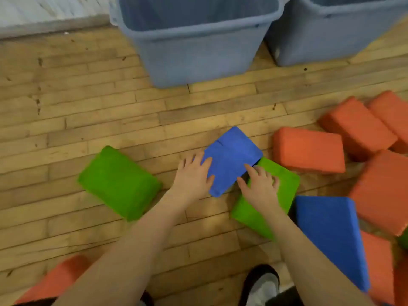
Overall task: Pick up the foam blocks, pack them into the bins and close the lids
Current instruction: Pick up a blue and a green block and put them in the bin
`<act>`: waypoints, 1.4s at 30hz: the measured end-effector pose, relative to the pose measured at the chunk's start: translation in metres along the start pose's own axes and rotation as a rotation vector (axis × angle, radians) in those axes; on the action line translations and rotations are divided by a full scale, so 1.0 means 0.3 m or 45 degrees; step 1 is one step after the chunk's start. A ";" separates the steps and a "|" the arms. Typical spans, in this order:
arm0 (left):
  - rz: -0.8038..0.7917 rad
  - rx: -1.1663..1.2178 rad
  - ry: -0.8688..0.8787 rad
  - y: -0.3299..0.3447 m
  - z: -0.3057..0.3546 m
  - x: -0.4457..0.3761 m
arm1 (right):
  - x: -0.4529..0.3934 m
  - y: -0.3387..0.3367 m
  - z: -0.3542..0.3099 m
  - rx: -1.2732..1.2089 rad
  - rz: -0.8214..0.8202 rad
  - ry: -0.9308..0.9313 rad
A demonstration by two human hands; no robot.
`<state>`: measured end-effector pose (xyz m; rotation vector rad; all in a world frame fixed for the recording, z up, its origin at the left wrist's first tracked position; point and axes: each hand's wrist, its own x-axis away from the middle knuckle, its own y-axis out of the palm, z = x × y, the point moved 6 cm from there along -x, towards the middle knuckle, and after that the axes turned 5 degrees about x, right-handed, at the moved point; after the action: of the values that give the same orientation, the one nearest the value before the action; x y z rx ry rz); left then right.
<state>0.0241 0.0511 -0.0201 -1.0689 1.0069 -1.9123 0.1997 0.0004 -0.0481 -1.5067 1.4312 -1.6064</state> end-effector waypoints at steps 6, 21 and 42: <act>-0.143 -0.093 -0.089 0.357 -0.048 -0.090 | -0.081 0.260 0.053 0.227 0.281 -0.091; 0.384 0.215 0.129 0.171 -0.190 -0.091 | -0.155 0.189 -0.159 -0.469 0.378 -0.239; 0.438 0.334 -0.021 0.232 -0.005 0.020 | 0.024 0.213 0.224 -0.302 0.344 0.502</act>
<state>0.0347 0.0157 -0.0794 -0.7094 0.8398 -1.6927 0.2418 -0.0491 -0.1146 -1.0853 2.0069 -1.6683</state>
